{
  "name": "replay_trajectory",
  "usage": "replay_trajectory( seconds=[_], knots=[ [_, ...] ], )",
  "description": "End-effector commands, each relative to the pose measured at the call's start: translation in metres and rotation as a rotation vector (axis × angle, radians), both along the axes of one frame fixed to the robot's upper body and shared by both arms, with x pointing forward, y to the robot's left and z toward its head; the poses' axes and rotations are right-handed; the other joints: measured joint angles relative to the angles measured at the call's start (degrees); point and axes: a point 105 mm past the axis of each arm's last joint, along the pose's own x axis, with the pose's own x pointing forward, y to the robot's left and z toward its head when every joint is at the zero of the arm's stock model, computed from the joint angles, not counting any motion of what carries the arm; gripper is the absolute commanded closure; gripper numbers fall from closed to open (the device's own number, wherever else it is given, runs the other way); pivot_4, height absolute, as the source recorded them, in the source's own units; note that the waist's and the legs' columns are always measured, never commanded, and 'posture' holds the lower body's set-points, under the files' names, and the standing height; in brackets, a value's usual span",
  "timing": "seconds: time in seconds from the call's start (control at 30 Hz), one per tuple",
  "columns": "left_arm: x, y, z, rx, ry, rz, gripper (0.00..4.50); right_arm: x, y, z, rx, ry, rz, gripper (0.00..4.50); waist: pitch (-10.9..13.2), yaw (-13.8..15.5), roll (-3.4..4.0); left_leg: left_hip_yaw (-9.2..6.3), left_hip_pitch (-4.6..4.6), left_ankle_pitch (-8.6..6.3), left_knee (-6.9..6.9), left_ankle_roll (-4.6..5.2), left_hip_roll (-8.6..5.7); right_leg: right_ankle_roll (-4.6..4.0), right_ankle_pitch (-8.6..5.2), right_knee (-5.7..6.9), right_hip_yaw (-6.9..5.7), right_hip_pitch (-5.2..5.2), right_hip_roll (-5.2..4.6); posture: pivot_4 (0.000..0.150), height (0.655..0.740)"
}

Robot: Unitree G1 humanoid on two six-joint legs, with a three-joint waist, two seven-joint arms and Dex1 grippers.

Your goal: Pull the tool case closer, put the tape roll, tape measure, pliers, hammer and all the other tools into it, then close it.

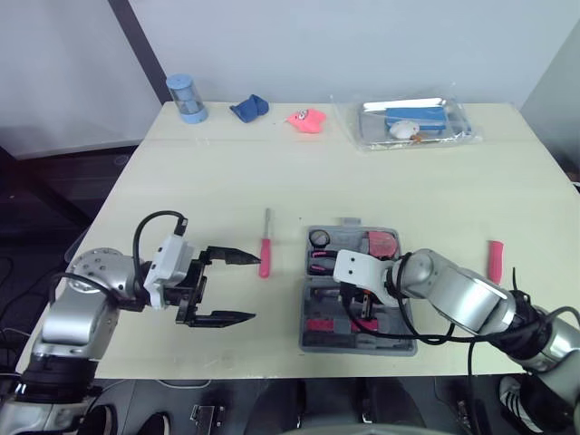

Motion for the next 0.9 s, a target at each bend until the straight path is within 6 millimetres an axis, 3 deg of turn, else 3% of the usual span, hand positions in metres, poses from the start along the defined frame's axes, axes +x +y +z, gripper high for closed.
replay_trajectory(
  seconds=[0.03, 0.3, 0.6, 0.67, 0.9],
  knots=[
    [-0.006, 0.000, 0.002, 0.017, -0.017, -0.042, 0.00, 0.003, 0.005, 0.006, 0.013, -0.036, 0.022, 4.40, 0.0, 0.0, 0.00, 0.00, 0.00, 0.00, 0.00, 0.00, 0.00, 0.00, 0.00, 0.00, 0.00, 0.00, 0.00, 0.150, 0.7400],
    [-0.007, 0.000, 0.002, 0.016, -0.017, -0.039, 0.00, 0.004, 0.007, 0.005, 0.025, -0.043, 0.032, 4.40, 0.0, 0.0, 0.00, 0.00, 0.00, 0.00, 0.00, 0.00, 0.00, 0.00, 0.00, 0.00, 0.00, 0.00, 0.00, 0.150, 0.7400],
    [-0.006, -0.001, 0.002, 0.010, -0.015, -0.037, 0.00, 0.007, 0.006, 0.007, 0.038, -0.065, 0.032, 0.31, 0.0, -0.1, -0.03, 0.00, 0.06, 0.00, 0.01, 0.00, 0.01, 0.00, 0.01, 0.05, 0.00, 0.02, 0.01, 0.150, 0.7400],
    [-0.006, -0.001, 0.002, 0.008, -0.014, -0.036, 0.00, 0.007, 0.007, 0.010, 0.048, -0.070, 0.030, 0.04, 0.0, 0.0, -0.03, 0.00, 0.06, 0.00, 0.01, 0.01, 0.01, -0.01, 0.01, 0.09, 0.01, 0.01, 0.01, 0.150, 0.7400],
    [-0.007, -0.001, 0.002, 0.002, -0.013, -0.033, 0.00, 0.009, 0.009, 0.028, 0.129, -0.120, 0.018, 0.04, 0.0, 0.0, -0.03, 0.01, 0.00, 0.01, 0.01, -0.02, 0.00, -0.01, 0.01, 0.03, 0.01, 0.00, 0.01, 0.150, 0.7400]
  ],
)
